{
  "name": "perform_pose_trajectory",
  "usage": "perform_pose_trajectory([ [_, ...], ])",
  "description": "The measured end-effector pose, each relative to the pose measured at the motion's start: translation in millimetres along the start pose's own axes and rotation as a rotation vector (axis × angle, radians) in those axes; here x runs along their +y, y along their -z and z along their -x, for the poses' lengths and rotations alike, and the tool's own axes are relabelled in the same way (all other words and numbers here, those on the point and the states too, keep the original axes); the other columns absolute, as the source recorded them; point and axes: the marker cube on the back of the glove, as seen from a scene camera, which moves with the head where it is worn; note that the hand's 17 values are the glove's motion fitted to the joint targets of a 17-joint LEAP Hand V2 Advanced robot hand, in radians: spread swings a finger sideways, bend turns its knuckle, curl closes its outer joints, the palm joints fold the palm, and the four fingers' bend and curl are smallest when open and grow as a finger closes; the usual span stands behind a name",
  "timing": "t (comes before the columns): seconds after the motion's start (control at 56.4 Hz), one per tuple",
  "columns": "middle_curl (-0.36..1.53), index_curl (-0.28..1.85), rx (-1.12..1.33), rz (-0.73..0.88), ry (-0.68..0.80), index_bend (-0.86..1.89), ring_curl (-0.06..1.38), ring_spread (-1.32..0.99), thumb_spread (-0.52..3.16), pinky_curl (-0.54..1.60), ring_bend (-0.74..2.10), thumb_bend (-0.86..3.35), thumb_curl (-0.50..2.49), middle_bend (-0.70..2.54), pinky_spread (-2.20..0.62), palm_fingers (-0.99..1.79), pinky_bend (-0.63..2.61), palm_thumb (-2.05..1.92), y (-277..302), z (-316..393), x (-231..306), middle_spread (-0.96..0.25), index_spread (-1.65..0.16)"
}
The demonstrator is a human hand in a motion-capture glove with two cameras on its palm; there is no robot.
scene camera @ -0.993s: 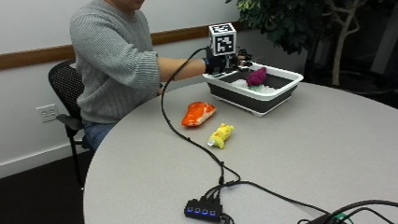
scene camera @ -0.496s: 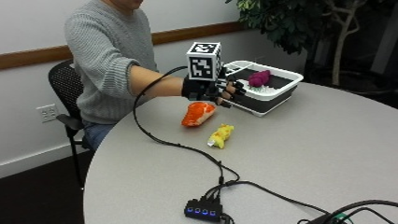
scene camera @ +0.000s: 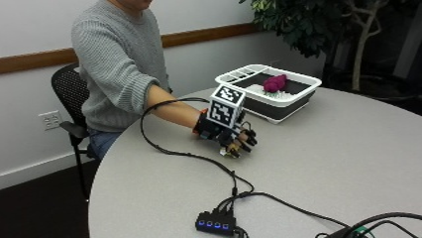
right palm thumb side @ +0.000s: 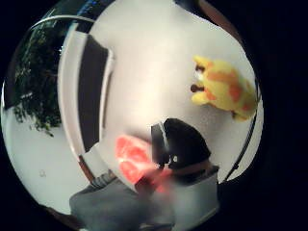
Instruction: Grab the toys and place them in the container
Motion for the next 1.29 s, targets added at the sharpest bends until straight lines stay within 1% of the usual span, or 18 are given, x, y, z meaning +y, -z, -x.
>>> perform_pose_trajectory([
  [0.053, 0.33, 0.32, 0.009, 0.041, -0.02, 0.17, 0.31, -0.22, 1.41, 0.35, 0.45, 0.0, 0.3, 0.18, 0.04, -0.02, 0.7, 0.06, -19.6, -2.4, -1.8, -0.2, -0.34],
  [0.106, 0.33, 0.32, 0.0, 0.017, -0.034, 0.14, 0.31, -0.23, 1.42, 0.36, 0.45, 0.0, 0.3, 0.19, 0.04, -0.03, 0.71, 0.07, -31.5, -1.8, -3.2, -0.21, -0.34],
  [0.177, 0.36, 0.3, 0.012, -0.008, -0.039, 0.11, 0.32, -0.25, 1.45, 0.36, 0.48, 0.01, 0.31, 0.25, 0.03, 0.03, 0.74, 0.1, -33.5, -0.1, -5.3, -0.21, -0.34],
  [0.319, 0.4, 0.29, 0.042, -0.03, -0.041, 0.15, 0.32, -0.3, 1.57, 0.36, 0.48, 0.04, 0.3, 0.35, 0.0, 0.11, 0.74, 0.13, -32.0, -0.1, -7.6, -0.24, -0.35],
  [0.39, 0.46, 0.3, 0.059, -0.058, -0.03, 0.19, 0.33, -0.38, 1.63, 0.33, 0.55, 0.07, 0.29, 0.51, -0.01, 0.29, 0.65, 0.13, -34.0, 3.2, -7.0, -0.27, -0.36],
  [0.496, 0.52, 0.33, 0.103, -0.09, -0.001, 0.2, 0.39, -0.5, 1.66, 0.31, 0.7, 0.12, 0.28, 0.61, -0.09, 0.43, 0.6, 0.16, -33.3, 6.6, -6.5, -0.31, -0.36],
  [0.55, 0.55, 0.34, 0.108, -0.089, 0.003, 0.19, 0.43, -0.54, 1.69, 0.32, 0.81, 0.17, 0.28, 0.64, -0.19, 0.59, 0.65, 0.2, -31.6, 8.4, -7.1, -0.33, -0.36],
  [0.603, 0.57, 0.36, 0.102, -0.069, 0.005, 0.2, 0.47, -0.56, 1.69, 0.34, 0.88, 0.22, 0.3, 0.64, -0.24, 0.61, 0.69, 0.24, -27.8, 10.4, -7.9, -0.34, -0.36],
  [0.709, 0.63, 0.41, 0.086, -0.076, 0.028, 0.22, 0.54, -0.6, 1.68, 0.39, 0.97, 0.33, 0.33, 0.65, -0.31, 0.64, 0.77, 0.33, -5.4, 20.0, -8.6, -0.37, -0.36],
  [0.904, 0.76, 0.5, 0.077, -0.17, 0.089, 0.27, 0.62, -0.64, 1.62, 0.45, 1.05, 0.46, 0.42, 0.7, -0.37, 0.6, 0.88, 0.44, 76.5, 46.0, -13.5, -0.4, -0.37],
  [0.993, 0.81, 0.54, 0.049, -0.191, 0.122, 0.29, 0.65, -0.65, 1.61, 0.47, 1.06, 0.49, 0.45, 0.72, -0.37, 0.56, 0.92, 0.45, 100.4, 71.6, -16.2, -0.41, -0.38],
  [1.082, 0.85, 0.59, 0.019, -0.191, 0.213, 0.31, 0.67, -0.66, 1.6, 0.48, 1.06, 0.5, 0.47, 0.72, -0.38, 0.53, 0.95, 0.44, 112.2, 117.5, -17.5, -0.42, -0.38],
  [1.223, 0.92, 0.65, 0.008, -0.172, 0.354, 0.32, 0.7, -0.65, 1.59, 0.49, 1.07, 0.51, 0.49, 0.73, -0.38, 0.49, 0.99, 0.41, 107.4, 218.6, -18.9, -0.43, -0.39],
  [1.294, 0.95, 0.67, 0.029, -0.146, 0.408, 0.31, 0.71, -0.65, 1.59, 0.49, 1.08, 0.51, 0.5, 0.73, -0.37, 0.48, 1.0, 0.4, 99.0, 253.5, -17.2, -0.44, -0.39],
])
